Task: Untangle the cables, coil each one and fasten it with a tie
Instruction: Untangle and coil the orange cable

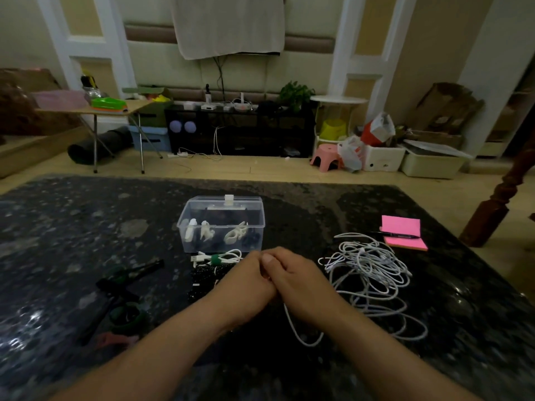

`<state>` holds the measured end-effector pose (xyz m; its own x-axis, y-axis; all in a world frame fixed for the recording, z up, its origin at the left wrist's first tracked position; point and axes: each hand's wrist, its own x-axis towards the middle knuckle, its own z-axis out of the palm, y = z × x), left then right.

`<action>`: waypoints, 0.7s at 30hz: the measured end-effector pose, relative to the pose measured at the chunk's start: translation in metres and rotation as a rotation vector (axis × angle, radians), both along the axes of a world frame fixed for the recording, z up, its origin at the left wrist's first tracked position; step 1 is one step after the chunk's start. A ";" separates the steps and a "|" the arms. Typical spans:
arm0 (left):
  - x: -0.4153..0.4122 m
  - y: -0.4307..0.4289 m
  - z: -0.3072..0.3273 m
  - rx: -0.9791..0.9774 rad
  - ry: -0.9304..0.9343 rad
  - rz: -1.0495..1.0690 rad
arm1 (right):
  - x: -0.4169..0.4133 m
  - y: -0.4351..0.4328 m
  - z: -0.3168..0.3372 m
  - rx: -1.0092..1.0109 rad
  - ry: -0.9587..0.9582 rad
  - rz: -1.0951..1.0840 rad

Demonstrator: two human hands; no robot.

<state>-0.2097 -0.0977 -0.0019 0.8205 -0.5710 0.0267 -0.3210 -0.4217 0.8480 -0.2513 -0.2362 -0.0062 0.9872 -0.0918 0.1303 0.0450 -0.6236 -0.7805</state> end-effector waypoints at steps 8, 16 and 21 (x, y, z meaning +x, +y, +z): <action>0.014 0.017 -0.016 0.171 -0.193 0.023 | -0.006 0.013 -0.002 -0.125 -0.077 0.095; 0.010 0.062 -0.007 -0.015 -0.071 0.010 | 0.001 0.040 0.000 -0.099 -0.110 0.278; 0.009 0.088 0.001 0.169 -0.099 0.084 | 0.013 0.062 -0.008 -0.111 -0.182 0.215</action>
